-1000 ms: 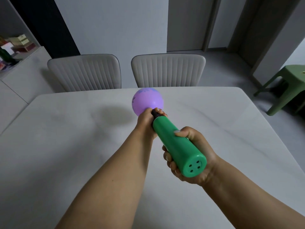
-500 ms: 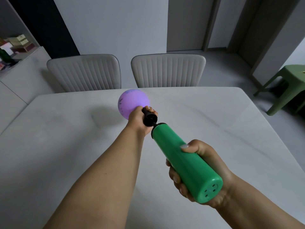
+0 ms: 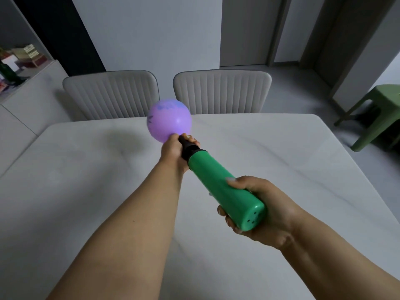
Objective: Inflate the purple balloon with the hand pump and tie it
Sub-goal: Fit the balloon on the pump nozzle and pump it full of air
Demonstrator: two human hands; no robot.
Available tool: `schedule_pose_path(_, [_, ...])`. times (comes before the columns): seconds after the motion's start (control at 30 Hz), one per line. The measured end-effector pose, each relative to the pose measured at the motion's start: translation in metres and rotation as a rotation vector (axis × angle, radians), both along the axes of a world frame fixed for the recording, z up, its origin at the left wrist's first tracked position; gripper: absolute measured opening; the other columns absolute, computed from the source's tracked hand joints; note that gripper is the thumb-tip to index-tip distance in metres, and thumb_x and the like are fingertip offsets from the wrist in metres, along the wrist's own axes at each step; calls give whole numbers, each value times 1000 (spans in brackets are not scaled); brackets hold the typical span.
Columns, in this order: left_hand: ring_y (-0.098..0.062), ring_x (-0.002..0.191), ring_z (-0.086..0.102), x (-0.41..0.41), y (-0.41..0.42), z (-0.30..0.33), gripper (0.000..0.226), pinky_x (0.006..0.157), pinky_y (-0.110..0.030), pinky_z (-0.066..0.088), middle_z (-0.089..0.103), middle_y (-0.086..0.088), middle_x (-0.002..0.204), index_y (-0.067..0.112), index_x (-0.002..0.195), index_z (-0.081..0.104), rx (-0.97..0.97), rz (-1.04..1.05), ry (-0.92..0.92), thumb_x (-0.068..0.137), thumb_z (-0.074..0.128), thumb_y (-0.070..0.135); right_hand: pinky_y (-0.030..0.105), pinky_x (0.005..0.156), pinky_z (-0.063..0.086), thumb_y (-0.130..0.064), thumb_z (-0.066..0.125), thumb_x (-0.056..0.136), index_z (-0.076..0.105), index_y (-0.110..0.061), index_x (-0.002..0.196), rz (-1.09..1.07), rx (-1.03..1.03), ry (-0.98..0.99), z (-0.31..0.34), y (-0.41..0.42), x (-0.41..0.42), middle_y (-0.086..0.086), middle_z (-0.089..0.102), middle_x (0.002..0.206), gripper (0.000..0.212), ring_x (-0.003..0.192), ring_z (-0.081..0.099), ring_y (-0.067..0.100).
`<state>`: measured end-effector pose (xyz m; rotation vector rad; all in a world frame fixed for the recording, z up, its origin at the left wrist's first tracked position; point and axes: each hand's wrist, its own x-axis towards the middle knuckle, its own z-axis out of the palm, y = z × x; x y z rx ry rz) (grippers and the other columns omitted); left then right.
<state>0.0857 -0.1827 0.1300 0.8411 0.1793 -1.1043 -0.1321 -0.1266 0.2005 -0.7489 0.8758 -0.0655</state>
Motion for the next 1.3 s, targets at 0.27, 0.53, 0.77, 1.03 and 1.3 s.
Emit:
schedule_pose_path(0.27, [-15, 28, 39, 15, 2, -3, 34, 41, -11, 39, 41, 0, 36, 13, 62, 36, 13, 121, 11, 88, 17, 6, 35, 54, 59, -29, 68, 71, 53, -43, 102, -73, -945, 361, 20, 20, -3, -2, 66, 82, 37, 61, 69, 19])
schedule_pose_path(0.53, [-19, 51, 38, -1, 1, -8, 38, 55, -26, 41, 42, -1, 37, 12, 59, 36, 88, 12, 10, 91, 17, 8, 28, 60, 56, -34, 64, 68, 57, -40, 110, -63, -1152, 474, 14, 2, 24, -10, 63, 72, 42, 59, 61, 16])
schedule_pose_path(0.77, [-20, 58, 37, 17, -2, -12, 34, 55, -26, 38, 42, -4, 51, 13, 62, 35, 114, 114, 26, 92, 18, 10, 13, 66, 46, -37, 68, 70, 58, -42, 116, 20, -1336, 449, 26, 8, -2, -22, 66, 93, 47, 82, 61, 4])
schedule_pose_path(1.03, [-18, 50, 37, -1, -6, -4, 36, 55, -25, 38, 41, -3, 39, 13, 60, 34, 90, 83, 27, 90, 16, 8, 16, 60, 48, -51, 78, 57, 60, -41, 105, -130, -1235, 426, 16, 4, 4, -27, 59, 80, 52, 73, 59, -2])
schedule_pose_path(1.3, [-18, 44, 38, -9, -3, -9, 37, 53, -26, 40, 41, -3, 41, 12, 59, 36, 113, 51, -4, 88, 15, 4, 38, 61, 59, -43, 72, 65, 62, -37, 103, -221, -1111, 393, 0, -1, 13, -9, 69, 76, 41, 66, 70, 15])
